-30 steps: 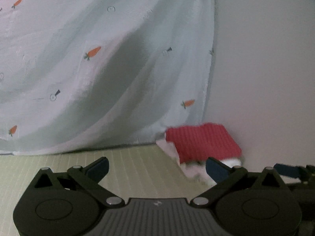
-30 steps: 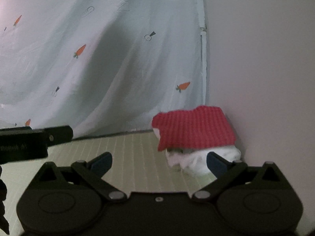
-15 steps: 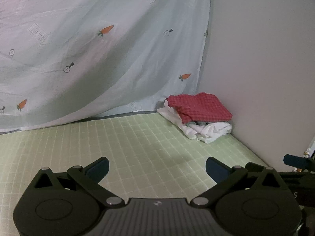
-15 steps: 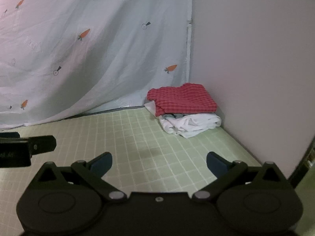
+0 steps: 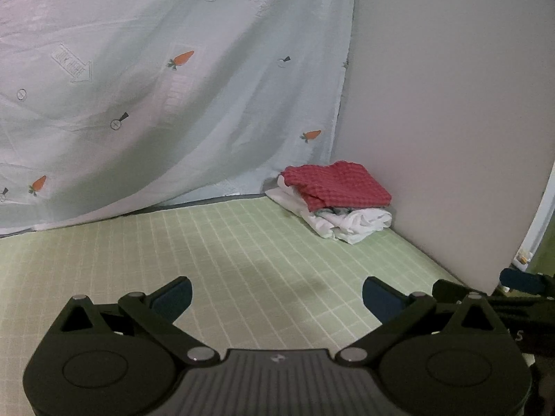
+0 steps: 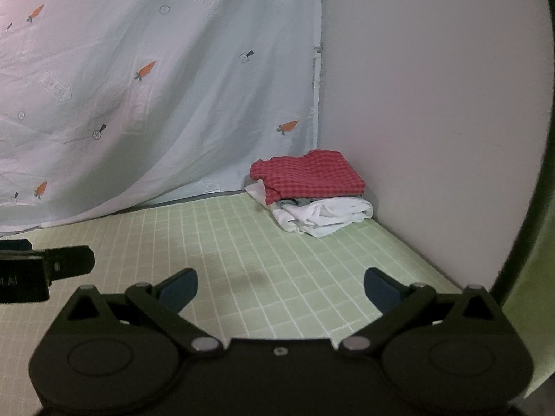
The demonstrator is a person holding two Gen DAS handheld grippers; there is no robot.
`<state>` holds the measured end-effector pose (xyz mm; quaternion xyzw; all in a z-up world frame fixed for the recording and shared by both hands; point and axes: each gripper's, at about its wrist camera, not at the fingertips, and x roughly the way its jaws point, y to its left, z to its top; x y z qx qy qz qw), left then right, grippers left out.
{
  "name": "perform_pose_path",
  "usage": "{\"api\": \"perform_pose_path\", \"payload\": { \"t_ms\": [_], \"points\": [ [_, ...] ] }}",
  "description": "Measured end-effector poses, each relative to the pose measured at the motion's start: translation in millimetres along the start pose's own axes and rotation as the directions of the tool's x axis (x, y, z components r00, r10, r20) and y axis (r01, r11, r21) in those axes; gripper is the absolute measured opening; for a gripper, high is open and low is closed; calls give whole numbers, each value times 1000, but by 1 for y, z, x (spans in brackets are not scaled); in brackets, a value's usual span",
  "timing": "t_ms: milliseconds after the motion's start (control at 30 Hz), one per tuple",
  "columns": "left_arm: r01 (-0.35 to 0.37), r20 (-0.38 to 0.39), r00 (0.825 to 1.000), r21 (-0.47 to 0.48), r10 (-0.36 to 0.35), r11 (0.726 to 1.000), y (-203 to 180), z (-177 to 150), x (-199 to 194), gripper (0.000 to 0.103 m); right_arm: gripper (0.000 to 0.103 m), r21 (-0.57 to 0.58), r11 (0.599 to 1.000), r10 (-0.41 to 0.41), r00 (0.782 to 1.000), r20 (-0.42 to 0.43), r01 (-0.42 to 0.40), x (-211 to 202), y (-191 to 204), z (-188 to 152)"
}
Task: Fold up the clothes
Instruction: 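Open both grippers and withdraw from the stacked shorts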
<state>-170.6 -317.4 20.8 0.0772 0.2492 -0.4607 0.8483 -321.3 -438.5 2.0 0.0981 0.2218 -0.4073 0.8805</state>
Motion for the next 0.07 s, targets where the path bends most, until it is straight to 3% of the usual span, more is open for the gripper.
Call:
{"api": "perform_pose_path", "payload": {
  "t_ms": [67],
  "points": [
    [-1, 0, 1000, 3, 1, 1000, -1, -1, -1, 103, 103, -1, 1000, -4, 1000, 0, 4, -2, -1, -2]
  ]
}}
